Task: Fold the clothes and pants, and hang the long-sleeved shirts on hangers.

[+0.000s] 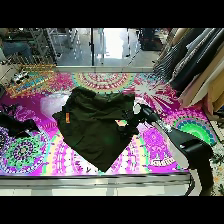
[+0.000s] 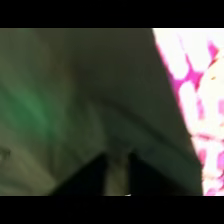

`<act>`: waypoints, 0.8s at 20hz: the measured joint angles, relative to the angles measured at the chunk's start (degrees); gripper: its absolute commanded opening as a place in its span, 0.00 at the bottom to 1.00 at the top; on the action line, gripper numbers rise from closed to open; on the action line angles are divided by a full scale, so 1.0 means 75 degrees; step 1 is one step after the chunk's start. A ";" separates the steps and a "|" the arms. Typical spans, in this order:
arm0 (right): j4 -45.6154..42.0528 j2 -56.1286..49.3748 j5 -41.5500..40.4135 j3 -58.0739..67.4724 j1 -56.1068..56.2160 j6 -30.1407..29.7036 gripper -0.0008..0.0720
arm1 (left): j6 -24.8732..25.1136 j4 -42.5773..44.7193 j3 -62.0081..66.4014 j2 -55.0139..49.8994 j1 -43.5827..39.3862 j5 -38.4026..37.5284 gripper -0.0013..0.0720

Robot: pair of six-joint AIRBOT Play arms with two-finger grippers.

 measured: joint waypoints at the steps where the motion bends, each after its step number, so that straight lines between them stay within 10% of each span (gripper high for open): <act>1: -0.0076 0.0017 -0.0137 0.0000 0.0020 0.0096 0.03 | 0.0003 -0.0041 0.0000 0.0000 0.0000 0.0000 0.77; 6: -0.1145 0.0740 -0.0752 0.0157 -0.0256 -0.0111 0.04 | 0.0009 -0.0160 0.0000 -0.0003 0.0000 0.0029 0.77; 8: -0.1300 0.1032 -0.0705 0.0224 -0.0580 -0.0495 0.57 | 0.0032 -0.0364 0.0000 -0.0009 0.0000 0.0157 0.77; 16: 0.0160 0.1291 -0.0303 -0.1390 -0.1282 -0.2597 0.60 | 0.0207 -0.1276 0.0000 -0.0015 -0.0117 0.0286 0.77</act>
